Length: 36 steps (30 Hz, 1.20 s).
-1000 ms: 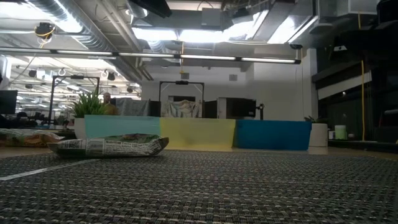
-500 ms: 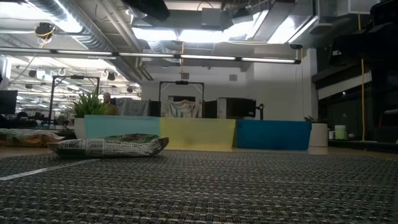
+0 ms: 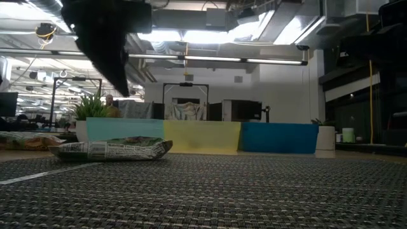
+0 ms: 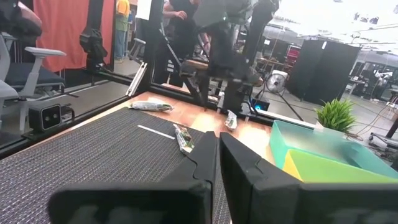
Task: Pick and place Granola Bars by type
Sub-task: Put the yellow granola bar into the green bin
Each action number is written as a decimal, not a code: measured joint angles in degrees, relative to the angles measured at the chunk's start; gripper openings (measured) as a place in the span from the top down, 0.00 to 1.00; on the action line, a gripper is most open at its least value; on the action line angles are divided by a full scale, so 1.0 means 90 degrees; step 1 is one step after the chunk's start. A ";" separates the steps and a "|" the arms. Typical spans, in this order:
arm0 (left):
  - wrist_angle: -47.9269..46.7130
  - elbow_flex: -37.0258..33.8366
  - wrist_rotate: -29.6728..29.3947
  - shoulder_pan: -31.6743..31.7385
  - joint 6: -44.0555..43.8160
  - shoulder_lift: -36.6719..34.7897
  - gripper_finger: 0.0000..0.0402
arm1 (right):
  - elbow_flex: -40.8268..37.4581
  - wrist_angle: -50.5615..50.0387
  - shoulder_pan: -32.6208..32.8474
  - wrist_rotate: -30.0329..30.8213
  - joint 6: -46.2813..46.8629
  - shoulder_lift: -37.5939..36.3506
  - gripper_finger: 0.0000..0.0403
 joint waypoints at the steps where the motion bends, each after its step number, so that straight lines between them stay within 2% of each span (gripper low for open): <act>1: 0.0014 -0.0016 0.0142 0.0000 -0.0027 0.0070 0.52 | 0.0000 0.0001 0.0000 0.0000 0.0000 0.0000 0.94; 6: 0.0501 -0.0016 0.0701 -0.0006 -0.0041 0.0443 0.48 | 0.0000 0.0001 0.0000 0.0001 0.0000 0.0000 0.94; 12: 0.1061 -0.0016 0.1083 -0.0010 -0.0058 0.0960 0.39 | 0.0000 0.0007 0.0000 -0.0001 0.0000 0.0000 0.94; 22: 0.1287 -0.0016 0.1189 0.0012 -0.0163 0.1627 0.35 | 0.0000 0.0009 0.0000 -0.0001 0.0000 0.0000 0.94; 29: 0.1271 -0.0016 0.1173 0.0022 -0.0178 0.1769 0.43 | 0.0000 0.0010 0.0000 -0.0004 0.0000 0.0000 0.94; 36: 0.1252 -0.0016 0.1196 0.0022 -0.0178 0.1769 0.65 | 0.0000 0.0010 0.0002 -0.0004 0.0000 0.0000 0.94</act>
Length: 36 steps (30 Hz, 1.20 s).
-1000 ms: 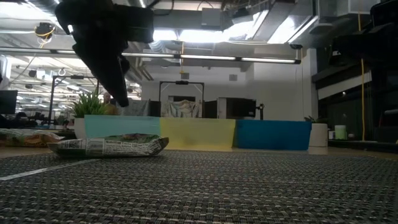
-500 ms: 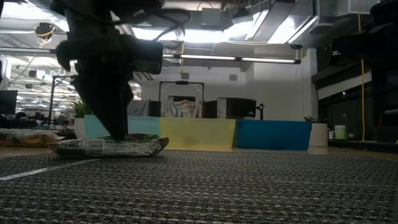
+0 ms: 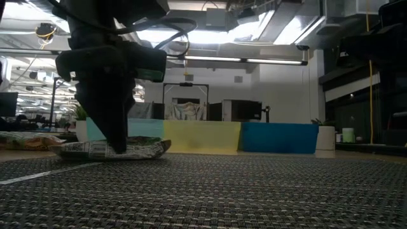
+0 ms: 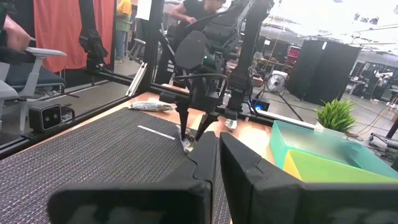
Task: Pick and place Granola Bars by type
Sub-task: Put the yellow granola bar into the green bin
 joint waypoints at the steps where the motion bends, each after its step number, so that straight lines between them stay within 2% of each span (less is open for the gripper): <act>1: 0.0002 0.0000 0.0024 0.0000 0.0002 0.0000 0.68 | 0.0000 -0.0001 -0.0002 -0.0001 0.0000 0.0000 0.94; 7: -0.0098 0.0062 0.0048 0.0000 0.0027 -0.0024 0.87 | 0.0000 0.0000 0.0001 -0.0002 0.0000 0.0000 0.94; 12: -0.0770 0.0607 -0.0059 0.0006 0.0238 -0.0024 0.96 | 0.0000 0.0000 0.0000 -0.0002 0.0000 0.0000 0.94; 16: -0.1541 0.1334 -0.0129 0.0022 0.0534 -0.0027 0.97 | 0.0000 -0.0002 0.0000 -0.0003 -0.0001 0.0000 0.94; 20: -0.1917 0.1891 -0.0626 0.0024 0.0788 -0.0032 0.94 | 0.0000 0.0000 0.0001 -0.0002 0.0000 0.0000 0.94; 29: -0.2085 0.2302 -0.0918 0.0191 0.1121 -0.0034 0.98 | 0.0000 -0.0002 0.0001 -0.0004 -0.0001 0.0000 0.94; 33: -0.2509 0.2566 -0.0960 0.0342 0.1337 -0.0034 0.98 | 0.0000 -0.0002 0.0000 -0.0004 -0.0002 0.0000 0.94; 36: -0.3014 0.2731 -0.1285 0.0528 0.1378 -0.0126 0.97 | 0.0000 -0.0002 -0.0002 -0.0003 0.0000 0.0000 0.94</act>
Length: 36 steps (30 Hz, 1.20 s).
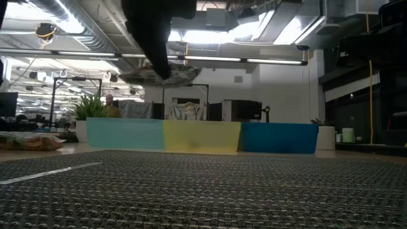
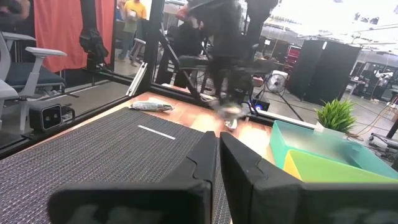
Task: Pick and place Granola Bars by type
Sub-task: Put the yellow granola bar into the green bin
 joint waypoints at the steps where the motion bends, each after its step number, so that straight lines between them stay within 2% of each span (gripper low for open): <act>1: -0.0134 0.0032 -0.0127 0.0107 0.0017 -0.0065 0.97 | 0.0000 0.0002 0.0000 -0.0001 0.0000 0.0000 0.94; 9: -0.0700 0.0040 -0.0508 0.1444 0.0409 -0.1169 0.99 | 0.0000 0.0000 0.0002 -0.0004 0.0000 0.0002 0.94; 17: -0.0680 0.0045 -0.0230 0.2663 0.1041 -0.2030 0.98 | 0.0000 0.0002 0.0001 -0.0004 -0.0002 0.0002 0.94; 27: -0.0653 0.0043 -0.0173 0.3615 0.1716 -0.2175 0.98 | 0.0000 0.0001 0.0001 -0.0004 -0.0002 0.0002 0.94; 31: -0.0361 -0.0035 0.0137 0.4186 0.2053 -0.2102 0.98 | 0.0000 0.0002 0.0002 -0.0001 -0.0002 0.0002 0.94; 36: 0.0222 -0.0514 0.0617 0.5029 0.2353 -0.2099 0.98 | 0.0000 0.0001 0.0001 -0.0001 0.0000 0.0002 0.94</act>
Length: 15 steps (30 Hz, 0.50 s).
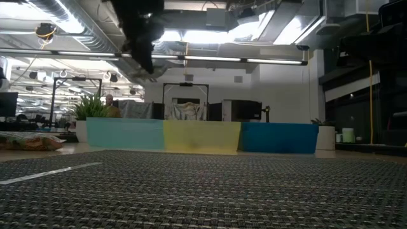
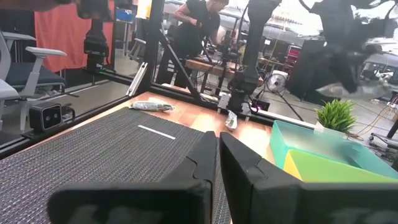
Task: Pick and place Granola Bars by type
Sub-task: Put the yellow granola bar into the green bin
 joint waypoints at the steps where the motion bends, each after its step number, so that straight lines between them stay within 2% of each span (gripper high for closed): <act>1: 0.0117 -0.0113 0.0063 0.0156 0.0062 -0.0003 0.98 | 0.0000 0.0000 0.0001 0.0000 -0.0002 0.0000 0.94; 6: 0.0729 -0.0747 0.0409 0.0685 0.0177 -0.0002 0.98 | 0.0000 0.0001 0.0001 0.0000 -0.0002 0.0002 0.94; 15: 0.1697 -0.1627 0.0936 0.1145 0.0373 0.0266 0.98 | 0.0000 0.0001 0.0001 0.0000 -0.0002 0.0002 0.94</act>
